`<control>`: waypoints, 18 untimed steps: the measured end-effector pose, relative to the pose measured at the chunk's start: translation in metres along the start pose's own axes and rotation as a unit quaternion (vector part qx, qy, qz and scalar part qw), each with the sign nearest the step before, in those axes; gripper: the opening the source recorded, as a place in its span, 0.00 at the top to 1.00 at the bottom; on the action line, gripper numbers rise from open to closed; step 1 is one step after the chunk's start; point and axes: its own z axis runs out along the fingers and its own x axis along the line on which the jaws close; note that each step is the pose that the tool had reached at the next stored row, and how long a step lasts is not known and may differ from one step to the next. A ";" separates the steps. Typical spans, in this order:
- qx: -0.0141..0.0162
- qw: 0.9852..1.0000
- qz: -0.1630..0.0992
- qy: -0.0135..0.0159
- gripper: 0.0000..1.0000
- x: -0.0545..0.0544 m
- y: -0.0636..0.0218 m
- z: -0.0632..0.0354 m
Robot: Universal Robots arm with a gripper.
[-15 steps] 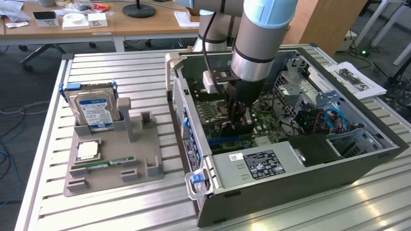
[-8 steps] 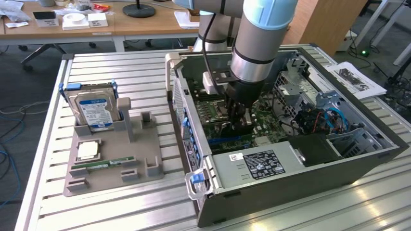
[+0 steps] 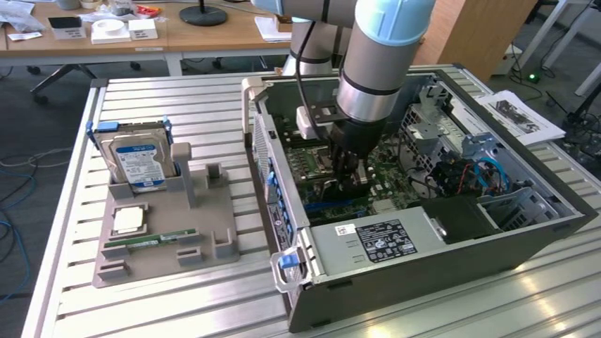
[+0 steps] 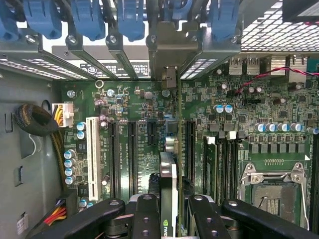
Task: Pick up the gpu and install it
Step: 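Insert the gpu into the slot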
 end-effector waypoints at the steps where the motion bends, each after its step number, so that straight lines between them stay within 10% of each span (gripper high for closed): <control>1: 0.000 1.000 0.000 0.000 0.73 0.000 0.0000 0.0003; 18: 0.000 1.000 0.000 0.000 0.73 0.000 0.0000 0.0005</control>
